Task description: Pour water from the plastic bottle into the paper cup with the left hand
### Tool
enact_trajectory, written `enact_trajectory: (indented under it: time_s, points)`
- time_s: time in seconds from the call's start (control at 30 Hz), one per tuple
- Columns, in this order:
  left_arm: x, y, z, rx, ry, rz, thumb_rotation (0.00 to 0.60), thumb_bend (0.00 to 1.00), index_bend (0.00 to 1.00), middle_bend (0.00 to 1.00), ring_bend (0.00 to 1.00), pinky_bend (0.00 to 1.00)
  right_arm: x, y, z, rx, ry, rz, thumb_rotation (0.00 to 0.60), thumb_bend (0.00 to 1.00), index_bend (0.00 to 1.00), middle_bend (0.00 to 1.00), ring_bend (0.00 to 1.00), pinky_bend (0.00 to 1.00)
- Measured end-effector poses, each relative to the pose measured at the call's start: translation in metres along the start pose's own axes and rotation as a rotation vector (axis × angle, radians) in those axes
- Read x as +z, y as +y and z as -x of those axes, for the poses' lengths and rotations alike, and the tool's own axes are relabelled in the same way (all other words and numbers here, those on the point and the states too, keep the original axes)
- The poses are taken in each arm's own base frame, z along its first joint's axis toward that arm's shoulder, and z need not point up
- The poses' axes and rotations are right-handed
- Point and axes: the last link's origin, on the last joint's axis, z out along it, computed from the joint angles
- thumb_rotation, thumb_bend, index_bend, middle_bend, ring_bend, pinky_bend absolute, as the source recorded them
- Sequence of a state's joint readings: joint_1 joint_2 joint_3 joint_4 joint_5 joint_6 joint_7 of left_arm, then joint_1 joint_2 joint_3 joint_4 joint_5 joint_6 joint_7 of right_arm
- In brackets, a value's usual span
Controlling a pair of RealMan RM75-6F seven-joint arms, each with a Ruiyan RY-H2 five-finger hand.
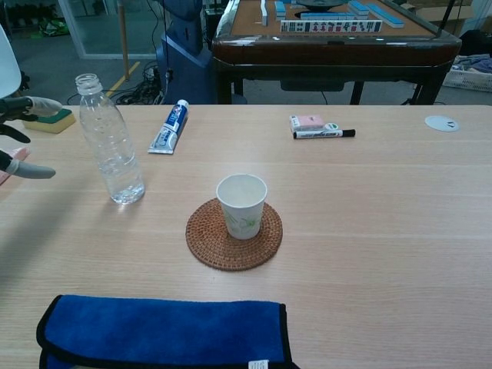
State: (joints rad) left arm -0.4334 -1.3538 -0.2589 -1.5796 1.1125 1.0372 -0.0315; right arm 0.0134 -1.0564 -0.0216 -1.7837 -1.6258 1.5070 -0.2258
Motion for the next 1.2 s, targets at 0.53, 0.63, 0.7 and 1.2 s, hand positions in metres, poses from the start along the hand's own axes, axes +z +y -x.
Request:
enact_trajectory:
  time_s: [0.53, 0.63, 0.7, 1.2]
  points:
    - [0.031, 0.020, 0.030, -0.172, -0.015, -0.003, 0.600, 0.06, 0.00, 0.00, 0.00, 0.14, 0.001, 0.001, 0.002, -0.016, 0.004, 0.006, 0.600, 0.36, 0.43, 0.35, 0.31, 0.57]
    - [0.037, 0.024, 0.035, -0.210, 0.003, -0.007, 0.600, 0.06, 0.00, 0.00, 0.00, 0.13, 0.001, 0.001, 0.003, -0.016, -0.002, 0.007, 0.600, 0.36, 0.43, 0.35, 0.31, 0.57]
    - [0.042, 0.026, 0.038, -0.231, 0.012, -0.010, 0.600, 0.06, 0.00, 0.00, 0.00, 0.13, 0.002, 0.002, 0.003, -0.018, -0.004, 0.007, 0.600, 0.36, 0.43, 0.35, 0.31, 0.57]
    - [0.062, 0.032, 0.048, -0.258, 0.005, -0.051, 0.600, 0.06, 0.00, 0.00, 0.00, 0.09, 0.002, 0.004, 0.001, -0.027, 0.003, 0.012, 0.600, 0.36, 0.43, 0.35, 0.31, 0.57]
